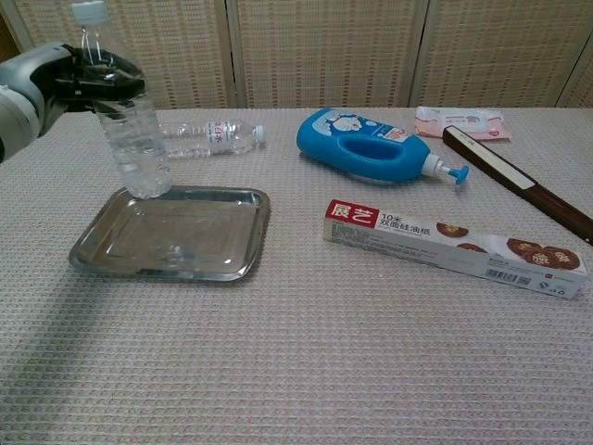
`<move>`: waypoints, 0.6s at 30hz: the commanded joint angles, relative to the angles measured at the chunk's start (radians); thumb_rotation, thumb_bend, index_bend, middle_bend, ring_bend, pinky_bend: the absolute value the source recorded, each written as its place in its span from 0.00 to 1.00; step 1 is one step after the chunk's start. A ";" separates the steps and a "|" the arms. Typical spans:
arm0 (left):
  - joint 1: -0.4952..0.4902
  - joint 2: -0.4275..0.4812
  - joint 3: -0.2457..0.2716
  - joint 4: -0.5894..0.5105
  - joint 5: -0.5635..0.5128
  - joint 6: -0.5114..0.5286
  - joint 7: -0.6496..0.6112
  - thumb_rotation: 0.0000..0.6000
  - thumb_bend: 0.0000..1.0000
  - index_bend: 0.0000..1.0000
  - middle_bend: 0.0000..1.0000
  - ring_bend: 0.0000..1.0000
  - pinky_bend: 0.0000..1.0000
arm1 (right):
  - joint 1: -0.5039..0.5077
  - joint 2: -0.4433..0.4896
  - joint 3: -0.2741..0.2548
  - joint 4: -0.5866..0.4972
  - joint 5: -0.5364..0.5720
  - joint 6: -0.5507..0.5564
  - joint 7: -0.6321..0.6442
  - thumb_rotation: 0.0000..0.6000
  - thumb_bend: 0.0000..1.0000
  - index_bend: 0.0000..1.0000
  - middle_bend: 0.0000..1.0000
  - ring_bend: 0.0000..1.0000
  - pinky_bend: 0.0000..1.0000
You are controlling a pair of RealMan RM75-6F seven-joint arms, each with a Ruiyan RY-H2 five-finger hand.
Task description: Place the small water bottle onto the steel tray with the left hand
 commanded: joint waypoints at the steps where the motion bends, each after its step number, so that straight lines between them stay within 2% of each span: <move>1: -0.004 -0.028 0.004 0.013 -0.007 0.028 0.022 1.00 0.46 0.49 0.65 0.45 0.48 | 0.000 0.000 0.000 0.000 0.000 -0.001 -0.001 1.00 0.19 0.08 0.11 0.00 0.21; 9: 0.003 -0.103 0.022 0.024 0.015 0.114 0.061 1.00 0.47 0.49 0.65 0.45 0.48 | 0.001 0.001 -0.002 -0.001 -0.002 -0.002 0.001 1.00 0.19 0.08 0.11 0.00 0.21; 18: 0.015 -0.188 0.051 0.121 0.063 0.182 0.093 1.00 0.46 0.48 0.64 0.45 0.48 | 0.000 0.003 0.000 0.000 -0.001 0.001 0.007 1.00 0.19 0.08 0.11 0.00 0.21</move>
